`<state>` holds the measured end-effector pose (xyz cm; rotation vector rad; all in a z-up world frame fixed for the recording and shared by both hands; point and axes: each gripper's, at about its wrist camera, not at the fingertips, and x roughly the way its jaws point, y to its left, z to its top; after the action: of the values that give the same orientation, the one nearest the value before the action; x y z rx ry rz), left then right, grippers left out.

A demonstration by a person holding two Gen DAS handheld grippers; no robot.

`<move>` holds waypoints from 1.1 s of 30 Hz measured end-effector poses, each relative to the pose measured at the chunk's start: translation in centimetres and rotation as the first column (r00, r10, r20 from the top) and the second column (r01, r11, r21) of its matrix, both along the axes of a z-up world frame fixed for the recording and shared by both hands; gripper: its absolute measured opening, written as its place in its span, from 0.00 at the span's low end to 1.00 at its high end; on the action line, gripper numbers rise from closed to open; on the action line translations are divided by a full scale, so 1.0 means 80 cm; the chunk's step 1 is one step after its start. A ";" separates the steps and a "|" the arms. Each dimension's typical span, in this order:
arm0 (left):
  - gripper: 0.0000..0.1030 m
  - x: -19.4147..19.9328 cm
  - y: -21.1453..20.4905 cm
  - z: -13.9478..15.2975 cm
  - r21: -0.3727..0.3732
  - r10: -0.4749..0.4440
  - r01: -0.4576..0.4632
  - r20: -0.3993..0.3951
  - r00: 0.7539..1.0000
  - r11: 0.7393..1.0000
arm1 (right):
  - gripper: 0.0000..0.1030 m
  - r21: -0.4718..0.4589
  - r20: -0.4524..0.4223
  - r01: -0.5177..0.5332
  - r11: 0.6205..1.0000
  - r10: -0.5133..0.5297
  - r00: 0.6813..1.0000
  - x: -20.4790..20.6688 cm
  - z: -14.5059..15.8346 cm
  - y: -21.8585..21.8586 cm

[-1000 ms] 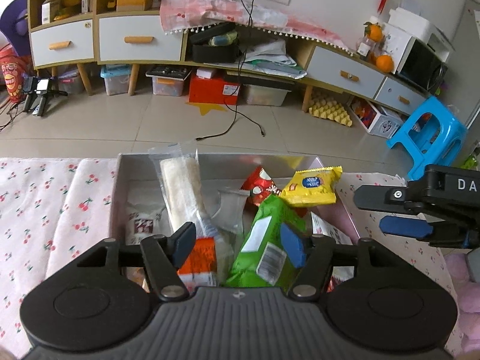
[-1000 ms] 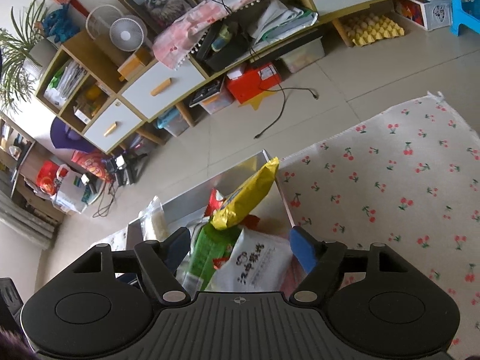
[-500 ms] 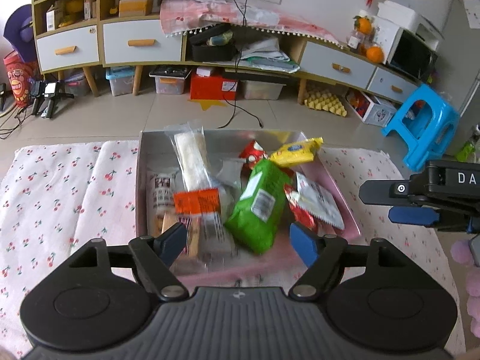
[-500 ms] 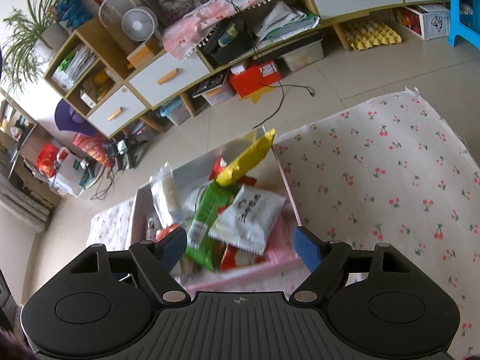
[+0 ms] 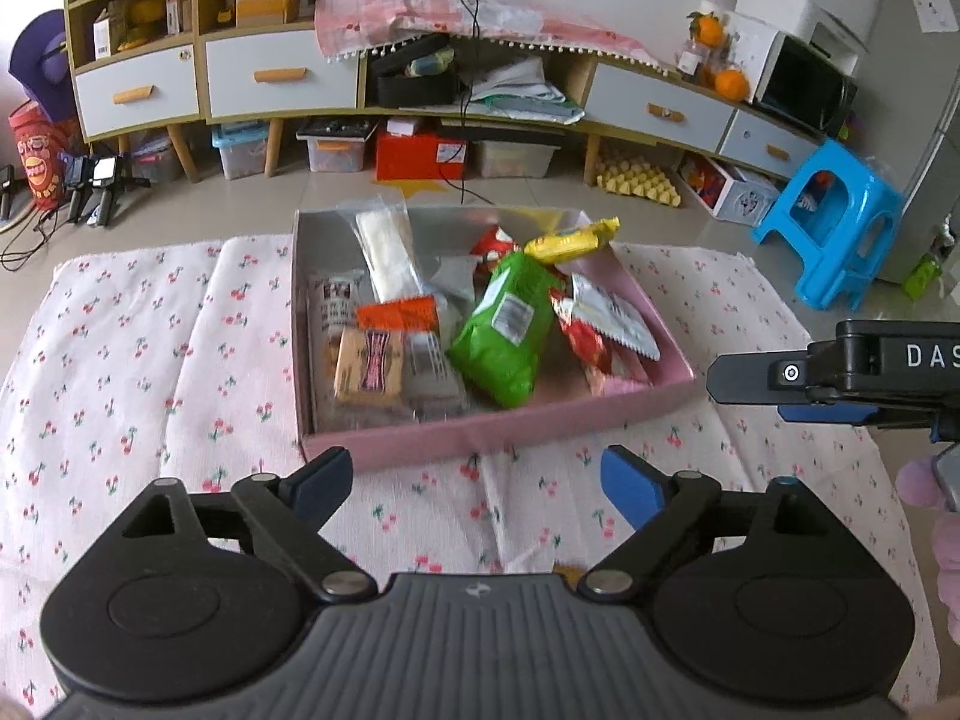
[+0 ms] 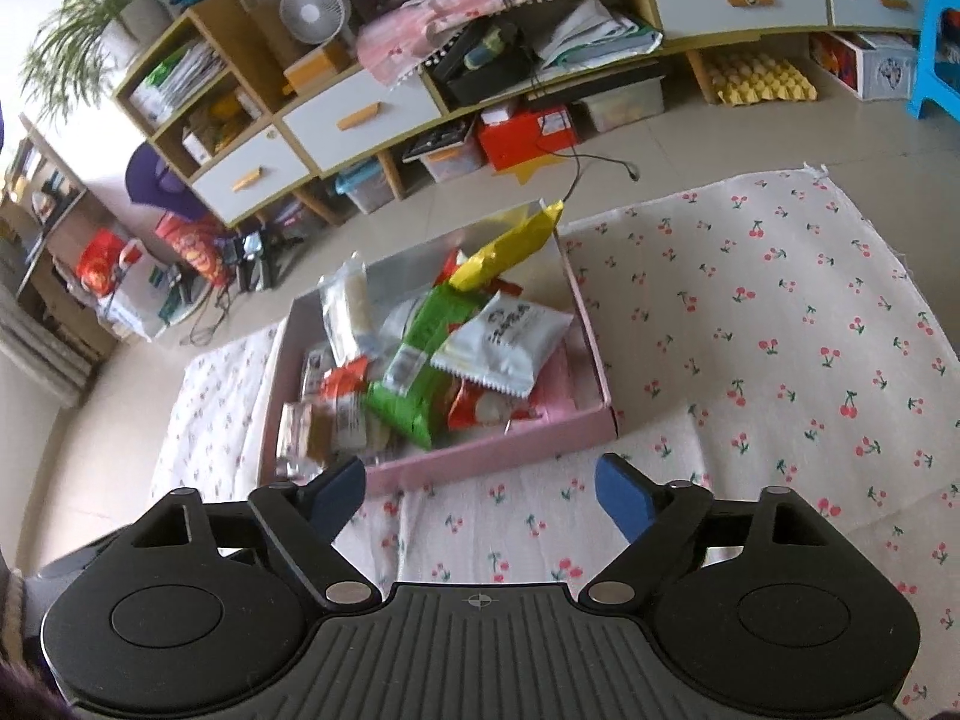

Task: Organize snacks
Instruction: 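Withdraw both tools from the box toward the last two snacks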

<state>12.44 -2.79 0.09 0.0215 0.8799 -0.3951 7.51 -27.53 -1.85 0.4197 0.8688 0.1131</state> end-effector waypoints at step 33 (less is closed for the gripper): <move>0.97 -0.068 0.042 -0.060 0.129 -0.103 0.114 -0.085 0.991 0.985 | 0.85 -0.136 -0.218 -0.218 0.966 0.185 0.958 -0.063 -0.082 0.071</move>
<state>7.00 0.53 -4.72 0.1794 0.9843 -0.4404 2.48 -21.84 -8.44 0.1929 1.1143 0.1903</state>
